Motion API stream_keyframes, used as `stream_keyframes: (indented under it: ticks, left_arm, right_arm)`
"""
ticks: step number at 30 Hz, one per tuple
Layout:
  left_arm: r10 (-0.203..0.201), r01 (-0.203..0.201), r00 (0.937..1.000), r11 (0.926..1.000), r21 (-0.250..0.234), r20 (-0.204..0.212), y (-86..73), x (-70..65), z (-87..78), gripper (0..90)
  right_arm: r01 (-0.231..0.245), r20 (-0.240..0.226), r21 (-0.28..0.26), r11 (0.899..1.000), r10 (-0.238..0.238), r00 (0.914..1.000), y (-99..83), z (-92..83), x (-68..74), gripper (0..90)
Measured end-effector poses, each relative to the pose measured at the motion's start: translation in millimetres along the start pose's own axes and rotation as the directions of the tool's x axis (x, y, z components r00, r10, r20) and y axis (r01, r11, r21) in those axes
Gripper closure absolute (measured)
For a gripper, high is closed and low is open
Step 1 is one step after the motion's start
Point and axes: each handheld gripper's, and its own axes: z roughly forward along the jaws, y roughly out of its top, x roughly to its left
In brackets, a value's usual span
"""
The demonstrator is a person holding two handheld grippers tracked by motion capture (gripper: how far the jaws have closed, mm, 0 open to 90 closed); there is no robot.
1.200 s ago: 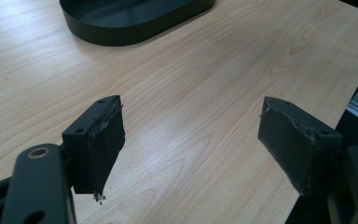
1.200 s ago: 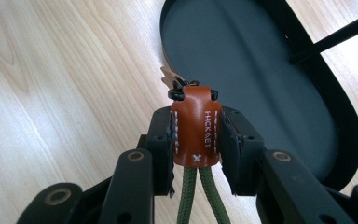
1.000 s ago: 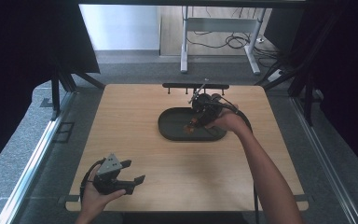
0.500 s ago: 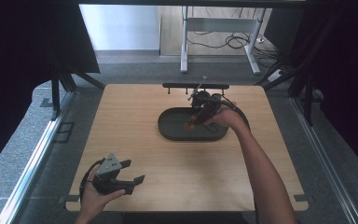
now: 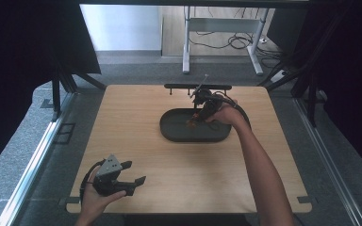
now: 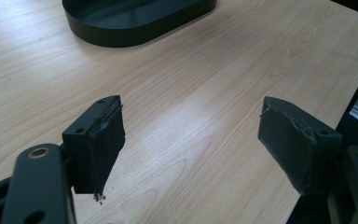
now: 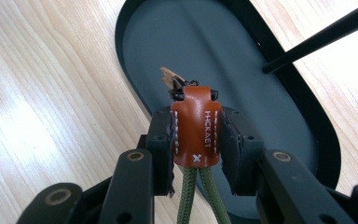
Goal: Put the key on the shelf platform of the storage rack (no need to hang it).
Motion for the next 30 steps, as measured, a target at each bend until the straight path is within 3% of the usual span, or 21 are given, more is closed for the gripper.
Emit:
stream_keyframes:
  ticks: [15,30]
  left_arm:
    - [-0.003,0.003,1.0,1.0,-0.003,0.002,-0.1,0.6,-0.7,22.8]
    - [-0.007,0.007,1.0,1.0,-0.006,-0.002,-0.9,3.2,-2.3,22.8]
  right_arm:
    - [0.003,0.013,-0.003,1.0,-0.003,0.9999,6.8,1.6,-7.0,66.6]
    - [0.003,0.027,0.001,1.0,-0.003,0.9996,8.4,21.4,-17.2,66.6]
